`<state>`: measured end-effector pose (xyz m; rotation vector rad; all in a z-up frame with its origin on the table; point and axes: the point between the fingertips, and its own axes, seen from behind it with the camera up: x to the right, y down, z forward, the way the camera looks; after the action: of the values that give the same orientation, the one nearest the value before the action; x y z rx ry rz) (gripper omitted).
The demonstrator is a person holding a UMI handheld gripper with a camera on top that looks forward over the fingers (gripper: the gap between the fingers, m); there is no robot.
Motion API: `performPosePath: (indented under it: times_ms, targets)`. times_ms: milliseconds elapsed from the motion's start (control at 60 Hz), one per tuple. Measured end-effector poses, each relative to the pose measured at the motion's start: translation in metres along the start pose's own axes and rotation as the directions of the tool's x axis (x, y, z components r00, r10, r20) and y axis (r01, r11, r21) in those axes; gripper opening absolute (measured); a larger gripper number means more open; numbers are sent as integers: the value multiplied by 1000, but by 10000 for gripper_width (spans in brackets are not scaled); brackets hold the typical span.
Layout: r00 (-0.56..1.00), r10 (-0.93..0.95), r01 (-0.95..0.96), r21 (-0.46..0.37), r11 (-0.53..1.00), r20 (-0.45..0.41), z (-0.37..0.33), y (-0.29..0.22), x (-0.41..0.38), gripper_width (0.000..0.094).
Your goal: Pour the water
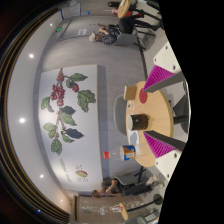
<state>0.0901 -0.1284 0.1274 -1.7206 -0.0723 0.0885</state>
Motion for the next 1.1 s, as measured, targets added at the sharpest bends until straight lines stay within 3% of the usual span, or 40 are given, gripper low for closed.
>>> performPosePath:
  times_ms: [200, 567, 883, 917, 967, 1100]
  targets:
    - [1000, -19, 20, -13, 1000, 11, -13, -11, -21, 828]
    - [985, -21, 17, 26, 1000, 171, 52, -22, -152, 823]
    - [996, -38, 34, 50, 998, 75, 146, -34, -190, 812]
    - [997, -36, 33, 43, 999, 66, 157, -27, -186, 760]
    - [998, -33, 31, 27, 999, 45, 167, -22, -184, 530]
    - [999, -22, 18, 65, 998, 49, 171, -25, -186, 400]
